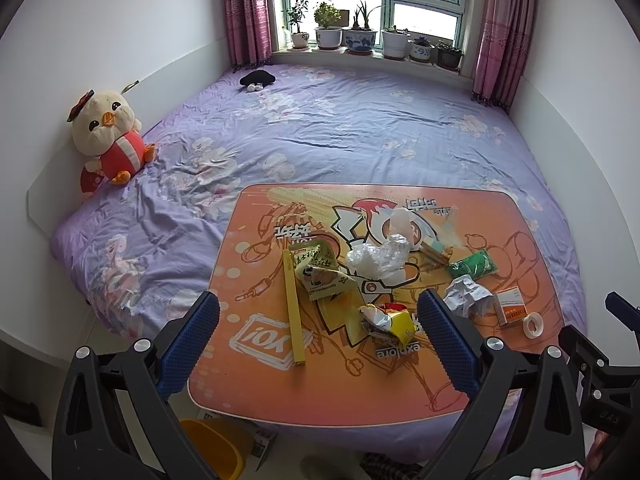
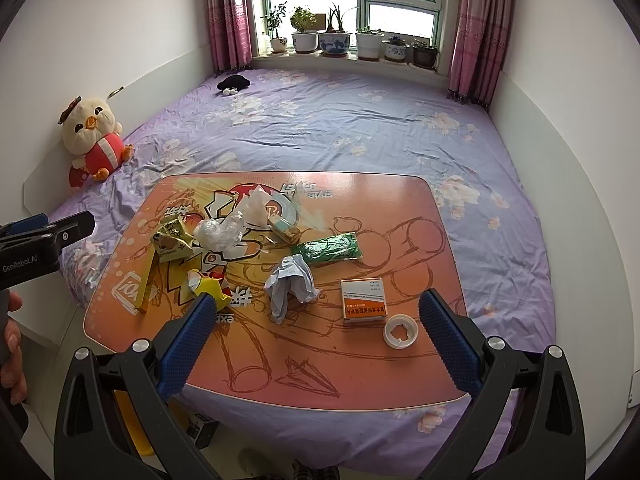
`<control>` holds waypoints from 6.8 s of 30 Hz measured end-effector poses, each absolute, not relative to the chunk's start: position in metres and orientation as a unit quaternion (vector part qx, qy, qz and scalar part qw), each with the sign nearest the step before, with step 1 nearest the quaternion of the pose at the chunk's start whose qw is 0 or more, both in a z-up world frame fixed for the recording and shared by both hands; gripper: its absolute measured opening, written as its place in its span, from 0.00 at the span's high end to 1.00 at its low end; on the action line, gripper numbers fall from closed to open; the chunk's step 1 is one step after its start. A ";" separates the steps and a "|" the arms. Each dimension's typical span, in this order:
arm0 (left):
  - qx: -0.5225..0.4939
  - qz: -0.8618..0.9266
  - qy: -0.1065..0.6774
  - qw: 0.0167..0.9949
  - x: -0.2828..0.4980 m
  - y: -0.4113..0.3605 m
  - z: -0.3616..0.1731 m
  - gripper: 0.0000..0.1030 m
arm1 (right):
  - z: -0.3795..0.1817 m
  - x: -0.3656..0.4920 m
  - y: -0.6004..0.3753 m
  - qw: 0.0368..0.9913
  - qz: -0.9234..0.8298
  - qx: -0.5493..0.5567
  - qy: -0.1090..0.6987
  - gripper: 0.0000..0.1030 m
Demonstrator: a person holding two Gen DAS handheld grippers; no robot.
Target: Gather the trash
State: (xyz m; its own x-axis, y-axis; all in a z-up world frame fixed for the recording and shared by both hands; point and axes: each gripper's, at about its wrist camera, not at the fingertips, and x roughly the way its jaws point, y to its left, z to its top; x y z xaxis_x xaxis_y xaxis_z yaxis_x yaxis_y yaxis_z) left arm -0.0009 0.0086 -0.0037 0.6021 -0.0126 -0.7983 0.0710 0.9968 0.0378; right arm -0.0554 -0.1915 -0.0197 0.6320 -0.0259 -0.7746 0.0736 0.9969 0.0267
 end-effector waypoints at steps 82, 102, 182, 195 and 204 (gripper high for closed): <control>0.008 -0.028 0.460 0.887 -0.029 0.013 -0.041 0.05 | -0.046 -0.083 -0.205 0.907 0.001 0.036 0.420 0.02; -0.001 -0.012 0.533 0.846 -0.002 0.030 -0.140 0.05 | -0.134 -0.049 -0.255 0.889 -0.027 0.030 0.457 0.06; -0.070 0.047 0.502 0.861 -0.097 0.146 -0.091 0.87 | -0.077 -0.041 -0.076 0.860 0.285 -0.069 0.417 0.61; -0.155 0.135 0.513 0.833 -0.189 0.237 -0.135 0.87 | -0.110 -0.066 0.078 0.776 0.432 -0.136 0.438 0.61; -0.203 0.179 0.540 0.797 -0.239 0.284 -0.202 0.87 | -0.171 -0.099 0.174 0.690 0.522 -0.179 0.468 0.61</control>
State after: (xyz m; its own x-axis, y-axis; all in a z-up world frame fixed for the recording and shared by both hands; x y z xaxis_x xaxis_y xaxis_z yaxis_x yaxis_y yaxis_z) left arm -0.2391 0.2841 -0.2019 0.3528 0.0654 -0.9334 -0.5042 0.8537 -0.1307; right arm -0.0991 0.1744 -0.1709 0.0175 0.5527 -0.8332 -0.8877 0.3920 0.2414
